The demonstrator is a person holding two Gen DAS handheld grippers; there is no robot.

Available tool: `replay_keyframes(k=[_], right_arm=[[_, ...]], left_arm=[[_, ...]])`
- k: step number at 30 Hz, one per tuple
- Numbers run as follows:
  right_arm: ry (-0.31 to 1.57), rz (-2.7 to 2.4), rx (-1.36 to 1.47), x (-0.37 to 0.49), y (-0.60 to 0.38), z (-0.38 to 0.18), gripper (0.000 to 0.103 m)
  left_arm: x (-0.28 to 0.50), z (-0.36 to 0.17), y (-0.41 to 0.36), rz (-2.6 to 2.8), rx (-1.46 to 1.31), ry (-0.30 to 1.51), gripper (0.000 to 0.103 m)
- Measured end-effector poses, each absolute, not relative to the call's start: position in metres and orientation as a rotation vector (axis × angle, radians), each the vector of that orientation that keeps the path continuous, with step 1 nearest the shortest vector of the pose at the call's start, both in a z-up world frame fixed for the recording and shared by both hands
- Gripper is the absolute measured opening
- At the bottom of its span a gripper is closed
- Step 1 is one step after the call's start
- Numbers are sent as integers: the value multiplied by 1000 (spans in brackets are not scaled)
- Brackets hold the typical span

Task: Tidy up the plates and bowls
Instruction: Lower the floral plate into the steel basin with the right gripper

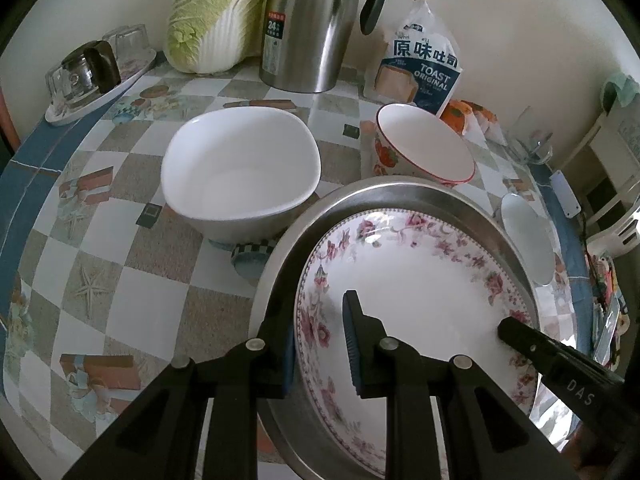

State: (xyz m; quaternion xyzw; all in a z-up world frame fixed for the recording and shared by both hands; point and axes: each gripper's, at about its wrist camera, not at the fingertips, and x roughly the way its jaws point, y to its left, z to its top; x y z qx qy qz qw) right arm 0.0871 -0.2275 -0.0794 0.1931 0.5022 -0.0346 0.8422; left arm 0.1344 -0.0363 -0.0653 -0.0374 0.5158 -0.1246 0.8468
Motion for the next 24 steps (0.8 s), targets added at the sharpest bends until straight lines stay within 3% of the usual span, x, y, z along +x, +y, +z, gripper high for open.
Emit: replay_keyframes(k=[24], right_arm=[[1066,-116,370,89,-225,-87,14]], left_arm=[[133,-77,-46,-268,-10,1128,22]])
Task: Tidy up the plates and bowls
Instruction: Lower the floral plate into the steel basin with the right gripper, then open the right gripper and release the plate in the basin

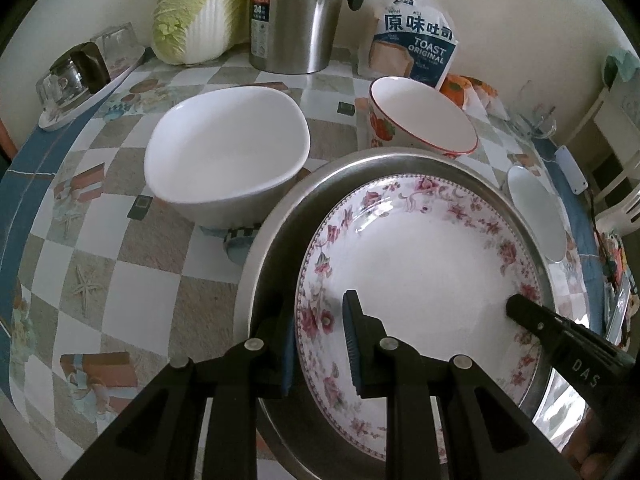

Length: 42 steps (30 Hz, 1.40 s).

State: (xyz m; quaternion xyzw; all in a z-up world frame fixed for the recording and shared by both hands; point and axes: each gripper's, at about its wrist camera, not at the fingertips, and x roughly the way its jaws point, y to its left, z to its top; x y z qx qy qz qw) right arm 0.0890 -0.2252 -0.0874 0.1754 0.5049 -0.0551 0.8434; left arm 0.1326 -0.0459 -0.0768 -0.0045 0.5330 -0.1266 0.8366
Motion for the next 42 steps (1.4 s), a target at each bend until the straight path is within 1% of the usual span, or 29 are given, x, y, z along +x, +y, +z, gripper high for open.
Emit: replay_keyframes(k=[9,11,13,16,28,31,35,37,38,40,41,42], right_arm=[[1071,-126,324,89,-219,-86,17],[1071,-130,316,89,-218,-86,17],[1073,-132,309,90,-218,-86,17],[1073,-136,290,90,-215,-85,17],[1046,-176,178,88,-208,-73,17],[1030,-186,140,87,-203,-67,17],[1002,-190,101,85,-199,-60,18],[992,-187,101,84,-199,-57,18],[987,-189,98,83,-198,-56,19],[980,-190,91,82,-198,-55,28],[976,-190,90,82,-198,-54,31],[970,-187,90,81,-198,-53,38]], left_arm=[[131,-76,-46,-264,-2,1127,24],[131,-76,-47,-265,-1,1130,25],[131,-74,-46,-274,-10,1128,30],[130,-71,-47,-274,-5,1115,33],[129,-58,-43,-254,-24,1078,37],[128,-55,-43,-253,-19,1065,45],[126,-50,-44,-237,-10,1052,51],[126,-48,-44,-218,-3,1045,57],[125,-47,-44,-210,2,1040,57],[125,-45,-42,-205,3,1035,60],[125,-45,-42,-204,1,1033,62],[124,-44,-41,-201,-1,1031,65]])
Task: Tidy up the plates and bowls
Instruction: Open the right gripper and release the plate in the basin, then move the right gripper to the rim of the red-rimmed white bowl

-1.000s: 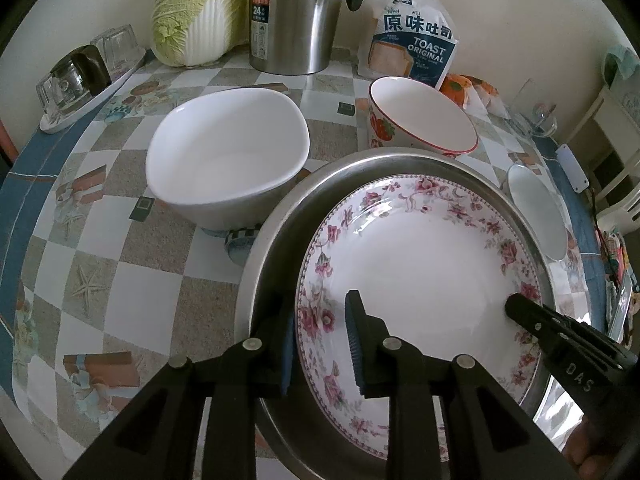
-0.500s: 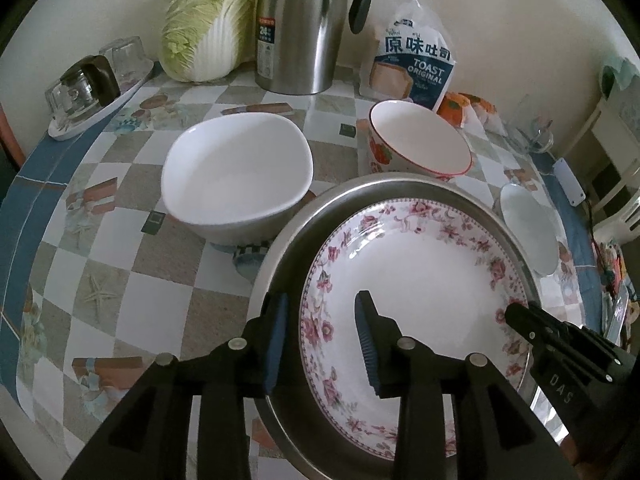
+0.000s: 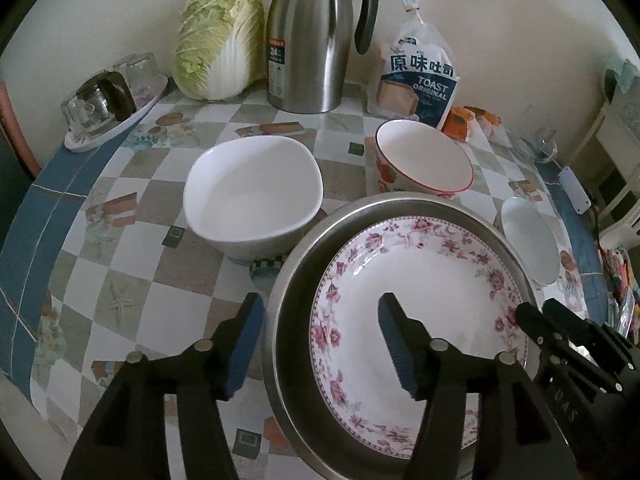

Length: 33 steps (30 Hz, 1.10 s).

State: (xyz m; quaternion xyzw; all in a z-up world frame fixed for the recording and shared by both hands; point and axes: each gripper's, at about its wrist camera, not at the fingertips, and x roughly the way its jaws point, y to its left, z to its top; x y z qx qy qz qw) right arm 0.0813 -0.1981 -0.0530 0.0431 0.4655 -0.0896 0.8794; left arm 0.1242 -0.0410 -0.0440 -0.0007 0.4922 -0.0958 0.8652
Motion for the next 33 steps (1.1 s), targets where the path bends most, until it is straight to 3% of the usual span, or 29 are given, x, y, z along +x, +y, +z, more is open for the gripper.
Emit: replay_keyframes(k=[1,3,14,17,22,33], right_arm=[[964,-184,90,81,-198,-52,47],[945,-176,85,80,-198,-49,57],[877,-137,34,74,-187,-36,79],[871,-134,33,74,-187,-36,88],[857,-134,40,73,-188,-36,102],[764,-144,101,70,-200,-29,103]], left_arm=[[124,-43,-40,-197,-3,1030,71],[123,-42,-39,-191,-7,1027,78],[124,-43,-35,-144,-23,1030,87],[125,-43,-34,-138,-21,1022,96],[125,-38,-35,-151,-24,987,97],[137,-18,-29,-188,-62,892,97]])
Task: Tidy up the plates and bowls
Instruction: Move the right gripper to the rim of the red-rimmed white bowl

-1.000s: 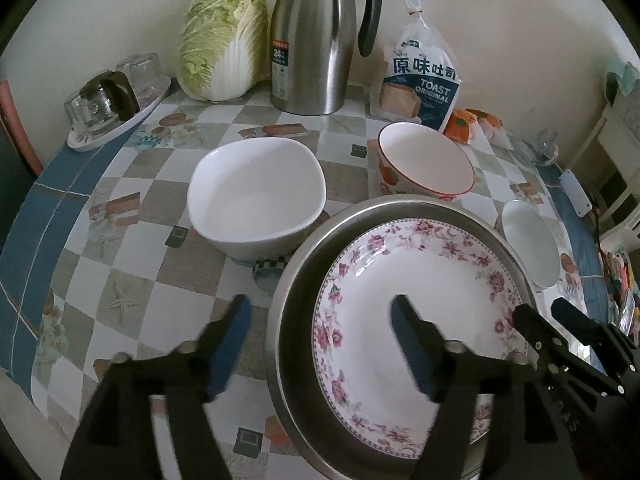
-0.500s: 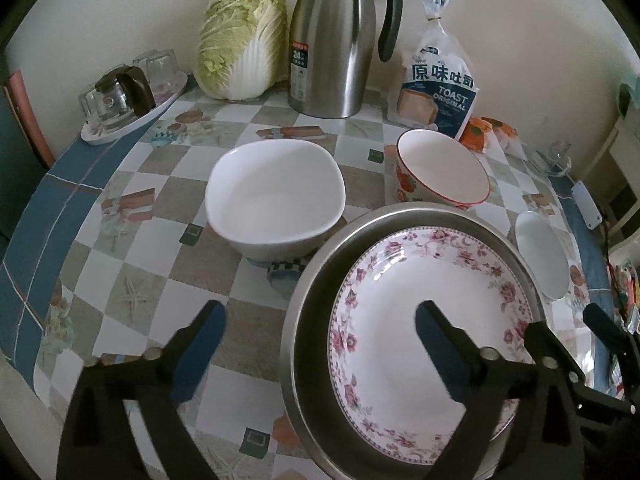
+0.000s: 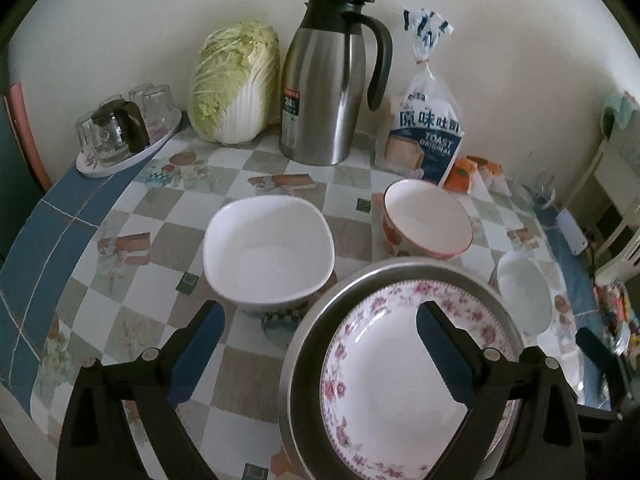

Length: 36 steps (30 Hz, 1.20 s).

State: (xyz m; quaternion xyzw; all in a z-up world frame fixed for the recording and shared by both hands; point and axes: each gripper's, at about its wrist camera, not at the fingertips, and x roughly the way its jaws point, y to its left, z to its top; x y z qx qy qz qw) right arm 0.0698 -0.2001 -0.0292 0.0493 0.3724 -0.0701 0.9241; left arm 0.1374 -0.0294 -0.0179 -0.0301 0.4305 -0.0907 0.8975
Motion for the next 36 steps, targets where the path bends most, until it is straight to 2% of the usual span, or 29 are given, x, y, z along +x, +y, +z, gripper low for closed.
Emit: replay_keyframes(k=[5,20,32,36], right_arm=[[773,-150,175,75,-214,-29,103],[739,-125,214,121,-231,-11,103],[869,-58,263,185,-247,-5,102],[937,-48,283,208,-254,-12,93]], left_arm=[[153,-16,-30,-232,-100,946,97],[205,18,-36,-254,-63,882,97],[267,26,-58,-246,37,988,97],[280,20,-71,-267,66,1003,97]])
